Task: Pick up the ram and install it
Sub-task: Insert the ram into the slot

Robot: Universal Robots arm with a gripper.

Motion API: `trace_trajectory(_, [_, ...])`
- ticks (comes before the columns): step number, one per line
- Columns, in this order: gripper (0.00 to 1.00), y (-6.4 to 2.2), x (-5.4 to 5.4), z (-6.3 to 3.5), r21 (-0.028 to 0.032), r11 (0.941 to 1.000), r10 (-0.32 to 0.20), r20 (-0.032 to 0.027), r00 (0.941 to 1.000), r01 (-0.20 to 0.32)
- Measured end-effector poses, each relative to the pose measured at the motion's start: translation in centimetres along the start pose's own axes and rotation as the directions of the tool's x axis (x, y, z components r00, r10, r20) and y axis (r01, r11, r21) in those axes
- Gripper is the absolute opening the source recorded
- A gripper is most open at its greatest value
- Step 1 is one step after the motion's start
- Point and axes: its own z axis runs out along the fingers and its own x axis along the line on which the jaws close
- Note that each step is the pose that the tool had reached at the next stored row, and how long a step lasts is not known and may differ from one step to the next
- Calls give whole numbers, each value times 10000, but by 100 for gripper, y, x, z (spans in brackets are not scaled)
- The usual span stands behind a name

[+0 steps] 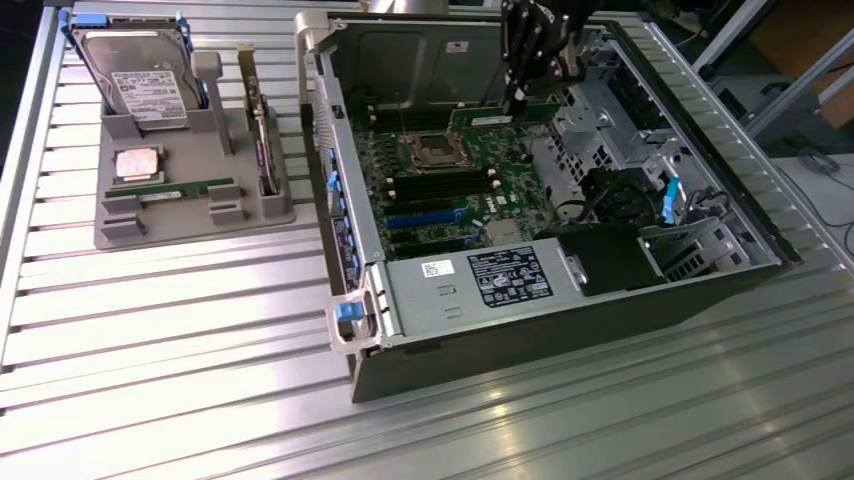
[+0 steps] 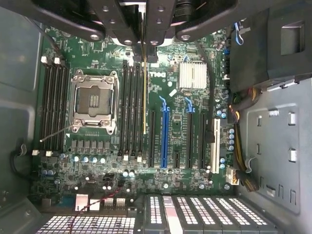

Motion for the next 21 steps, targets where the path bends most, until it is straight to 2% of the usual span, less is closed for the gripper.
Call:
trace_trajectory(5, [13,1,-6,91,-8,10000,5,-178,9998,-5])
trace_trajectory(7, [13,1,-8,138,-13,10000,5,-307,9995,-6])
trace_trajectory(9, [13,1,-9,160,-16,10000,5,-371,9993,-6])
trace_trajectory(12, [13,21,-12,191,-18,10000,6,-420,9991,-7])
trace_trajectory(17, [13,90,-15,237,-19,10000,6,-429,9991,-7])
trace_trajectory(18, [13,97,-13,242,-18,10000,6,-422,9991,-7])
trace_trajectory(19, [13,105,-10,247,-16,10000,6,-374,9993,-7])
trace_trajectory(20, [13,120,-7,252,-9,10000,5,-212,9998,-6])
trace_trajectory(21, [13,148,9,260,3,10000,4,79,10000,-5])
